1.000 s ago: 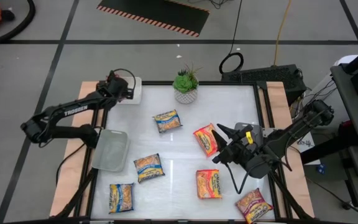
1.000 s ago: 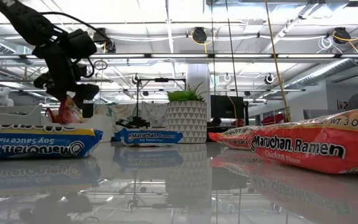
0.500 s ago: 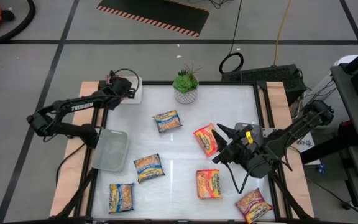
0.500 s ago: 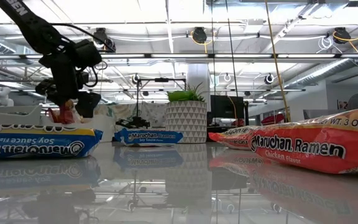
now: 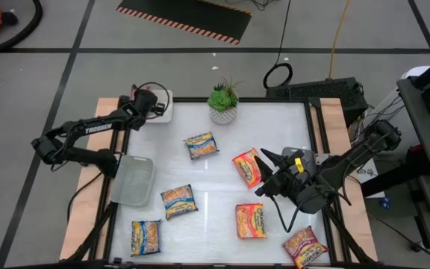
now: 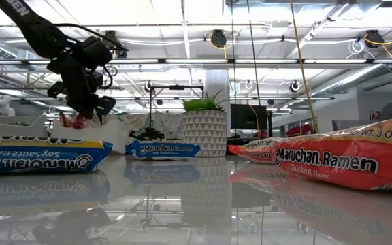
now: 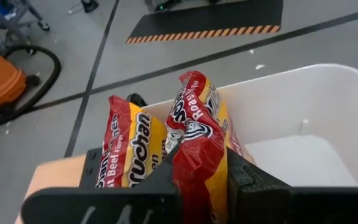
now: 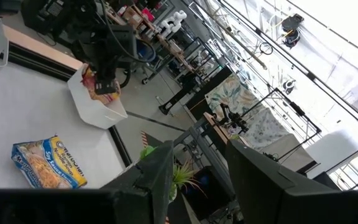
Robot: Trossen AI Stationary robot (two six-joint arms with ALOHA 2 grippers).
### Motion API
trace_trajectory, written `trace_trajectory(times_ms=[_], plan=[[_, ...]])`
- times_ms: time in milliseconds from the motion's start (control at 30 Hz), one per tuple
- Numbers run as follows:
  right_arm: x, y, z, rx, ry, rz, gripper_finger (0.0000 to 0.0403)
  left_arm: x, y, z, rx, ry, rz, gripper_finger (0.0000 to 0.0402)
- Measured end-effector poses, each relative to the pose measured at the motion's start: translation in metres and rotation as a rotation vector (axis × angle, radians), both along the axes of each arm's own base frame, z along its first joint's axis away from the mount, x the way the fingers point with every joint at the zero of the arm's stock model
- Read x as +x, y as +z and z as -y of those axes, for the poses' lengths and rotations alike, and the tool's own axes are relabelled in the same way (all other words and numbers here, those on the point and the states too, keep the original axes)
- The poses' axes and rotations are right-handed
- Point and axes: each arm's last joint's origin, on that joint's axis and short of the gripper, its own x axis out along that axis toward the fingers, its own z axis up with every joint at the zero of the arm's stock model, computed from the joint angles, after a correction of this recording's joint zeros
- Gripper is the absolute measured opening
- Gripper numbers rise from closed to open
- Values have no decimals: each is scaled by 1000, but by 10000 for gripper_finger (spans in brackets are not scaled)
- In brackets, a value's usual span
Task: Sort Maruchan noodles
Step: Put the left red noodle pack into the white bin
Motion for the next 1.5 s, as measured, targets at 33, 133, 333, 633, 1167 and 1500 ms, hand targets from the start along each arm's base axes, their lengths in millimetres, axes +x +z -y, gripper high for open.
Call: trace_trajectory(times_ms=[33,133,333,633,1167,1500], plan=[[0,0,0,0,0,0,144,1,1,0,10,-6,7,32],[0,0,0,-1,0,-1,144,5,6,3,41,-22,33,30],[0,0,0,0,0,0,144,7,22,14,116,-31,62,34],[0,0,0,1,0,1,144,9,25,20,223,104,-43,37],[-4,0,-6,0,25,0,144,30,-10,8,221,178,-25,39],[-5,0,-8,-5,29,-4,144,33,-23,9,100,88,10,88]])
